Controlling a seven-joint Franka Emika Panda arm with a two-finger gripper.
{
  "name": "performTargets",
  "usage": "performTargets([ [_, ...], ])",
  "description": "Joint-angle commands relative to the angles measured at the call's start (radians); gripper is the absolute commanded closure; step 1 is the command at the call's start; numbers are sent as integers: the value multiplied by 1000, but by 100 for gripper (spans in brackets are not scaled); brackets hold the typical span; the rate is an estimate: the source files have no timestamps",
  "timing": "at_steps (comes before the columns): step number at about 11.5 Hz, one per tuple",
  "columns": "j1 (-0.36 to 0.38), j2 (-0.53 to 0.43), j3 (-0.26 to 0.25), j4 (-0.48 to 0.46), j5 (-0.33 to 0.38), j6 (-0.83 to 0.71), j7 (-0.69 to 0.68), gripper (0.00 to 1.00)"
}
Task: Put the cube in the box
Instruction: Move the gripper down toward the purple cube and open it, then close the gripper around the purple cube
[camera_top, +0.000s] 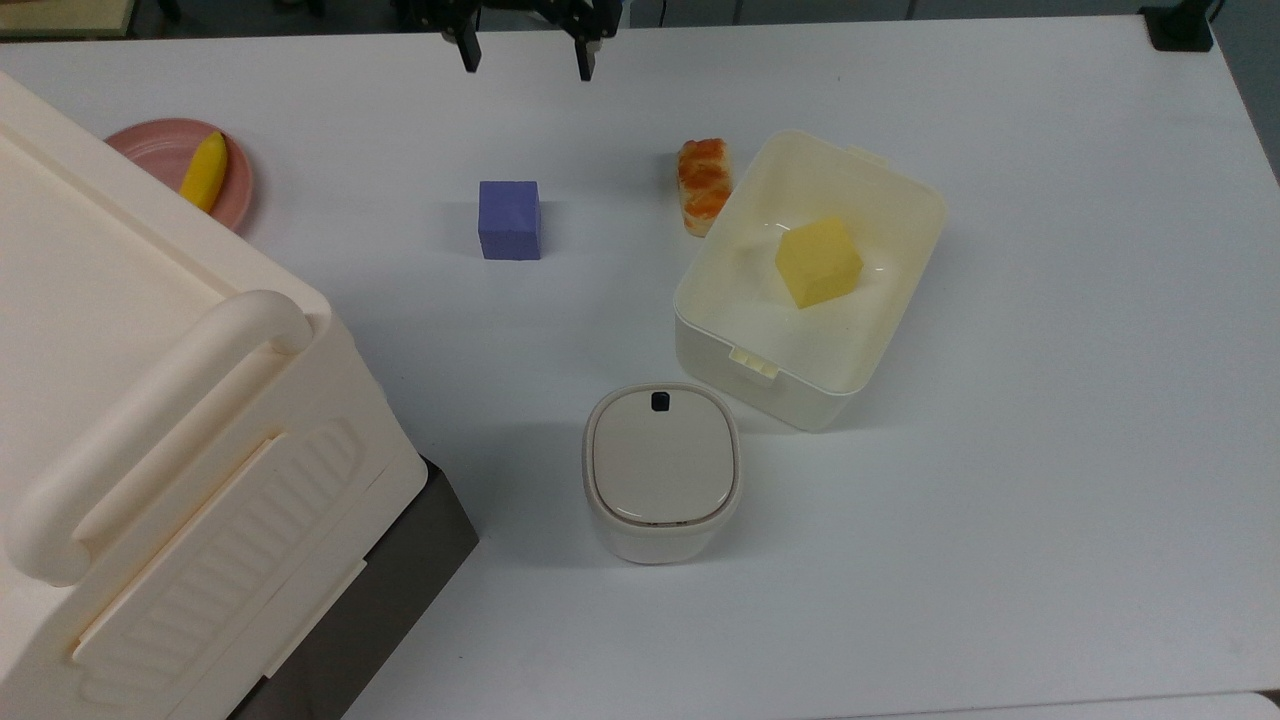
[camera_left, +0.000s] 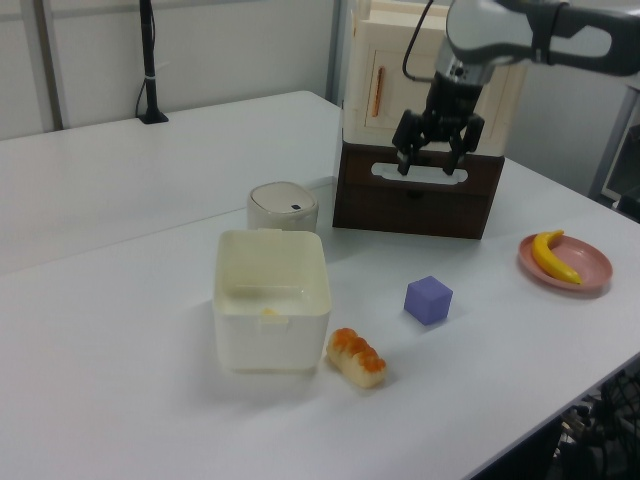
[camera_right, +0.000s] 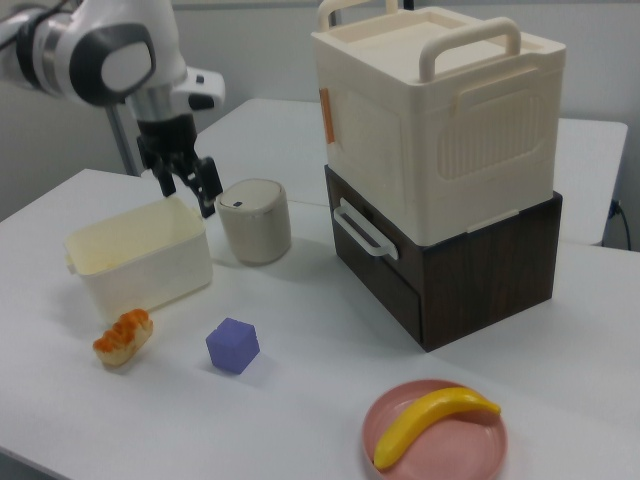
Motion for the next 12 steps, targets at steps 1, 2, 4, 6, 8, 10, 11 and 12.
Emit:
performTargets([
  [1,-3,-80,-10,-195,-32,113,-91,0],
  [2,-12,-83,-11,-237,-63,133,-117,0],
  [4,-20,-82,-19,-323,-75,240,-123,0],
  [6,-28,-74,-26,-370,-88,276,-148,0],
  [8,-28,-45,-31,-396,-89,308,-149,0],
  [10,-23,10,-31,-401,-91,333,-149,0],
  [11,-23,34,-31,-401,-98,348,-149,0],
  [12,-21,59,-31,-400,-105,371,-149,0],
])
